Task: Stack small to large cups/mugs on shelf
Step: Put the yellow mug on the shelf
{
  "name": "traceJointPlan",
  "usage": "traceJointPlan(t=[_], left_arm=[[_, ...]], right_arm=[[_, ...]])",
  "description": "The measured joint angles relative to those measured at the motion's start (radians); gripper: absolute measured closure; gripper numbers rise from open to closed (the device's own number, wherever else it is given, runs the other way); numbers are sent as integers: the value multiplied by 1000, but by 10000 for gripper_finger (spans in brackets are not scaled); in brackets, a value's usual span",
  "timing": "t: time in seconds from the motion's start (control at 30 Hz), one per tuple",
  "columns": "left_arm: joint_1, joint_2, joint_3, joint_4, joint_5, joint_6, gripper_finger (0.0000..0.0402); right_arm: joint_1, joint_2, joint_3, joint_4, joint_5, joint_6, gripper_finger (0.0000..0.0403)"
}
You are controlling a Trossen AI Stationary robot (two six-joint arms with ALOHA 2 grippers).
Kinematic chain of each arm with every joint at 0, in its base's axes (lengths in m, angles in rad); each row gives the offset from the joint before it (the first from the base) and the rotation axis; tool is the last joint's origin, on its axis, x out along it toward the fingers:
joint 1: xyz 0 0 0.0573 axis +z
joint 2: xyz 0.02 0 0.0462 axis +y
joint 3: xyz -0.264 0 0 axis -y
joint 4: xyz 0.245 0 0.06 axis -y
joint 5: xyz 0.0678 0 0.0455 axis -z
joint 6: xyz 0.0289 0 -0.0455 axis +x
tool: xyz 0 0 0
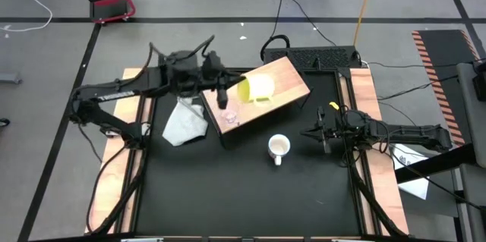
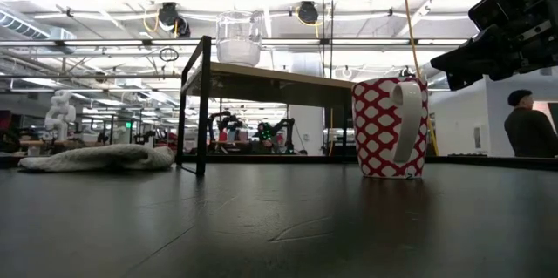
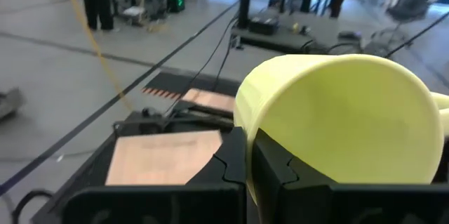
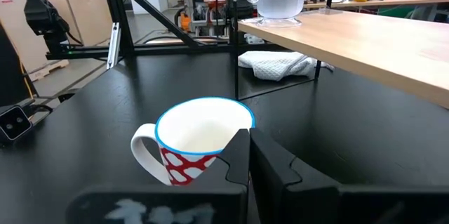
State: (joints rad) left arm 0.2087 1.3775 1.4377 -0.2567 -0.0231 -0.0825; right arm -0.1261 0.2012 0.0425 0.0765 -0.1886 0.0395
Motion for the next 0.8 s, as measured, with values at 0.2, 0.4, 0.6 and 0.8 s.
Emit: traceJointPlan(t=[0.2,0.4,0.6,0.8], left_arm=[[63,103,124,-127,50,-1,397],[127,205,250,-208,114,-2,397],[195,320,438,-325,162,-5,397],[249,460,669,-520,164,-1,397]], right_arm=[[0,0,0,-3,0,-2,403],[0,0,0,-5,0,-10,403],[0,0,0,-6,0,-10,403],[0,0,0,-6,0,-16,403]])
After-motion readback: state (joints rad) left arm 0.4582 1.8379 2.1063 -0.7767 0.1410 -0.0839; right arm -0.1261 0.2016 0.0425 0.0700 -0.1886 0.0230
